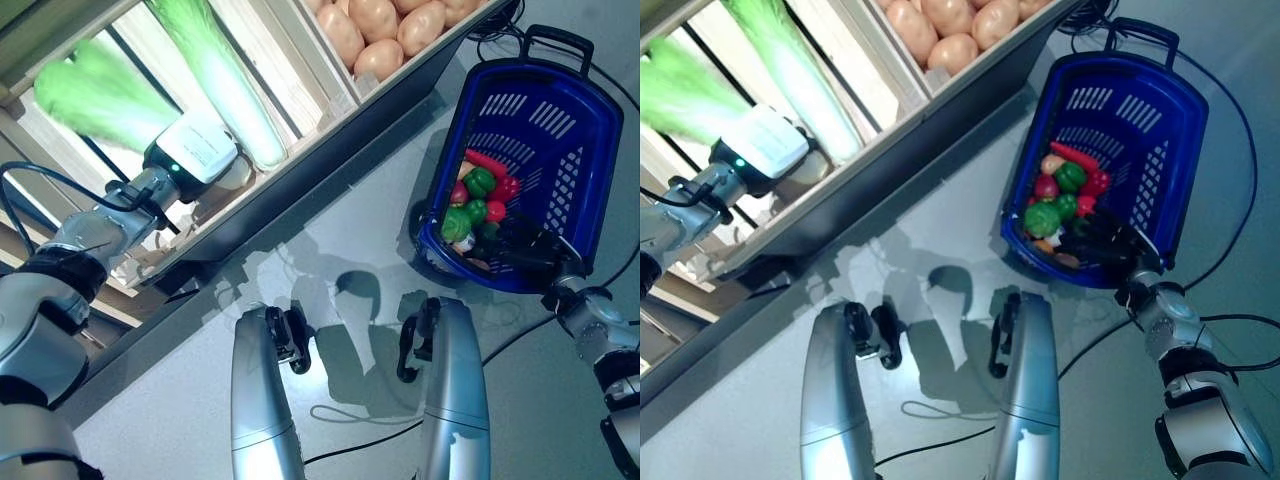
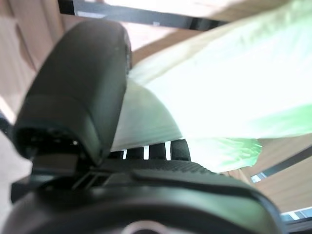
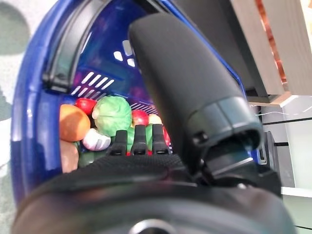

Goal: Put vegetables into the basket

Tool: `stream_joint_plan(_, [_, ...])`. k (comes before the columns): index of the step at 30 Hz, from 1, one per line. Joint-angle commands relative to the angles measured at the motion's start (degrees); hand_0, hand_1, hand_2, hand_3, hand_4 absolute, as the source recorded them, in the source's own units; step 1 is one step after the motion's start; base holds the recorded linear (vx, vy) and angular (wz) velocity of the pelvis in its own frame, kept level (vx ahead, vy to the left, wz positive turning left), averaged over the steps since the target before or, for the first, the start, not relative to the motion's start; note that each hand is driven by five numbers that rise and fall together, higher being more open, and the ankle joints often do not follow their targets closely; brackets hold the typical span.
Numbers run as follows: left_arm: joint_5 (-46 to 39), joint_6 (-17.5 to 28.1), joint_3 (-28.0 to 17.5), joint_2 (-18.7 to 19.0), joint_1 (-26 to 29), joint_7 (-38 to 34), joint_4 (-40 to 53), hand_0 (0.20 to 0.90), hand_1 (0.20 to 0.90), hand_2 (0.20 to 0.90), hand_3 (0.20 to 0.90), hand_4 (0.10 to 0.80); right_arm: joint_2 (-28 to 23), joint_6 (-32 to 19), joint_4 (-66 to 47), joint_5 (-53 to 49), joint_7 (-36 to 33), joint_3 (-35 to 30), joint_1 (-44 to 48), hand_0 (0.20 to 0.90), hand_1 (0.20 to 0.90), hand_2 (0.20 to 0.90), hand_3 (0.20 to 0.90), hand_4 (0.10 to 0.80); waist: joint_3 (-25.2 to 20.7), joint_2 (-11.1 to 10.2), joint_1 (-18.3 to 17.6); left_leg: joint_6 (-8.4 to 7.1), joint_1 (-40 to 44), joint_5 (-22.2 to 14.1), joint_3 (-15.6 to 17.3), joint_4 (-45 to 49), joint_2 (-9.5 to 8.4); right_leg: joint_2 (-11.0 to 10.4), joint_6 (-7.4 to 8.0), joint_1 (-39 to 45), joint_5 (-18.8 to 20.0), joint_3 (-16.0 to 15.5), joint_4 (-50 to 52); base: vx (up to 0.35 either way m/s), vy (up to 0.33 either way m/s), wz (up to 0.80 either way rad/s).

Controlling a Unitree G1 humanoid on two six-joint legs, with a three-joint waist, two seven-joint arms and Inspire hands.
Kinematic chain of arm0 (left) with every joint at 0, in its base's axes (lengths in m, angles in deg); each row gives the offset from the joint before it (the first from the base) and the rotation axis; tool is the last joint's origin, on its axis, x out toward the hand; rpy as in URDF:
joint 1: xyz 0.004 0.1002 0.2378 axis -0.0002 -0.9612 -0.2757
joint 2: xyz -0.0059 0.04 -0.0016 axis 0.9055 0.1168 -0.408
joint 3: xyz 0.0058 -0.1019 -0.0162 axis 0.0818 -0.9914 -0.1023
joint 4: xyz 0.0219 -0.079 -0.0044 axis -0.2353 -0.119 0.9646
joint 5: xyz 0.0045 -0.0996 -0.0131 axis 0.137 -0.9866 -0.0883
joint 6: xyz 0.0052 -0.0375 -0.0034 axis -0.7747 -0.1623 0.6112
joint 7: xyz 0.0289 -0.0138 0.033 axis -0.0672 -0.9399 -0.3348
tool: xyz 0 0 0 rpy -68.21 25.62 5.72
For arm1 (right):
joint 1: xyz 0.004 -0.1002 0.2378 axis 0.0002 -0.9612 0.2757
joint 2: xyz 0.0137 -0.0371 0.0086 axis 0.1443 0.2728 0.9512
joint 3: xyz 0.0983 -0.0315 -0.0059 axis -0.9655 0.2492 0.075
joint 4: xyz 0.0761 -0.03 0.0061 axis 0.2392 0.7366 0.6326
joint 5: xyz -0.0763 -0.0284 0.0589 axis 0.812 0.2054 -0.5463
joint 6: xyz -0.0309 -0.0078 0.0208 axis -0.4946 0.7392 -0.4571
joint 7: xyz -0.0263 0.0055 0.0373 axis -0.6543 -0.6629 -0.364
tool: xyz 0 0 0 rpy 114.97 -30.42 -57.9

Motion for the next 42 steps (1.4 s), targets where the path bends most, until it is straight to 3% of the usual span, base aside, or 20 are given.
stream_joint_plan(1, [-1.0,-3.3,1.7,8.1,0.6,6.1,-10.8,0.300,0.300,0.300,0.300,0.400,-4.4,-5.9,-2.6,-3.7,3.6,-6.3,4.2,0.900,0.900,0.900,0.900,0.800,1.4,-0.6,1.3,3.45,4.0,-14.7,2.1,3.1,0.84,-2.4,-3.64,-0.5,2.6,-1.3,-6.1,0.000,0.000,0.00])
stream_joint_plan(5, [-3.1,-2.7,0.8,7.6,-0.5,6.1,-10.5,0.300,0.300,0.300,0.300,0.400,-3.0,-6.9,-4.1,-3.2,4.2,-6.1,4.2,0.900,0.900,0.900,0.900,0.800,0.7,-0.5,1.3,3.16,7.9,-13.8,3.2,-0.7,1.04,-2.3,-3.30,3.7,3.5,-2.4,-9.9,-0.039,-0.052,0.00])
stream_joint_plan(11, [-5.5,-1.1,-1.9,7.0,-3.1,0.6,-6.8,0.300,0.300,0.300,0.300,0.400,-1.1,-8.8,-8.9,0.0,1.9,-4.4,3.4,0.900,0.900,0.900,0.900,0.800,-0.6,0.1,1.2,2.67,16.5,-12.1,5.2,-6.9,1.50,-1.4,-3.51,12.6,4.6,-3.6,-16.3,-0.008,-0.014,-0.04])
stream_joint_plan(16, [-10.8,0.3,-4.5,7.3,-3.7,-2.7,-3.6,0.300,0.300,0.300,0.300,0.400,0.0,-10.8,-12.7,2.2,6.0,-4.0,1.2,0.900,0.900,0.900,0.900,0.800,-1.8,0.1,0.8,2.68,25.9,-10.7,6.7,-13.4,0.67,-1.1,-3.75,21.7,5.0,-4.4,-21.3,0.004,-0.030,-0.01])
stream_joint_plan(20, [-12.3,5.6,-7.6,7.4,-5.0,-7.9,-1.1,0.300,0.300,0.300,0.300,0.400,1.2,-9.1,-13.7,2.2,10.1,-4.5,-0.8,0.900,0.900,0.900,0.900,0.800,-3.6,0.1,1.2,2.76,33.3,-9.5,6.9,-19.5,-0.92,-0.9,-3.69,28.5,5.5,-4.1,-26.2,0.013,-0.052,0.04])
stream_joint_plan(24, [-18.2,9.7,-10.9,6.7,-7.2,-8.5,1.5,0.300,0.300,0.300,0.300,0.400,3.1,-9.9,-13.6,3.9,11.7,-4.7,-1.9,0.900,0.900,0.900,0.900,0.800,-4.8,-0.2,1.7,2.38,42.6,-7.6,7.8,-28.0,-1.75,-1.0,-3.03,37.7,7.0,-5.5,-33.3,0.060,-0.069,0.07])
stream_joint_plan(27, [-24.0,12.7,-14.0,6.0,-9.3,-6.8,3.5,0.300,0.300,0.300,0.300,0.400,4.0,-10.7,-14.7,6.3,12.2,-4.2,-1.9,0.900,0.900,0.900,0.900,0.800,-5.7,-0.5,1.8,2.26,46.1,-6.7,8.5,-31.2,-2.09,-1.0,-2.74,41.2,7.4,-6.1,-36.0,0.019,-0.054,0.10])
stream_joint_plan(32, [-33.7,19.3,-24.4,1.9,-16.2,-3.2,9.8,0.300,0.300,0.300,0.300,0.400,5.4,-11.6,-20.2,14.9,8.6,-1.9,-2.2,0.900,0.900,0.900,0.900,0.800,-7.2,-1.7,3.1,1.78,56.6,-2.3,8.9,-43.1,-3.79,-0.3,-1.25,52.2,10.9,-9.1,-47.5,0.061,-0.070,0.10])
stream_joint_plan(36, [-40.3,24.5,-33.1,-1.6,-23.2,1.1,14.7,0.300,0.300,0.300,0.300,0.400,6.3,-9.7,-23.1,18.7,8.4,-1.3,-3.8,0.900,0.900,0.900,0.900,0.800,-9.8,-2.8,4.0,1.68,65.6,2.4,8.3,-54.4,-5.34,1.7,0.24,61.9,14.9,-11.0,-59.7,0.144,-0.085,0.05])
stream_joint_plan(39, [-51.5,27.9,-38.6,-7.4,-28.6,9.4,18.3,0.300,0.300,0.300,0.300,0.400,7.7,-6.4,-24.2,19.9,8.4,-1.4,-4.8,0.900,0.900,0.900,0.900,0.800,-13.2,-3.6,4.6,1.09,74.4,7.1,9.3,-66.2,-6.12,4.7,1.51,71.3,18.9,-13.1,-72.7,0.232,-0.084,0.03])
stream_joint_plan(42, [-66.8,27.5,-42.7,-14.4,-32.0,21.6,21.0,0.300,0.300,0.300,0.300,0.400,9.6,-3.7,-23.7,21.3,9.8,-0.7,-4.3,0.900,0.900,0.900,0.900,0.800,-15.5,-3.9,5.0,0.14,82.9,12.4,9.6,-79.1,-7.52,7.4,2.65,80.4,23.5,-14.4,-85.7,0.201,-0.047,-0.06])
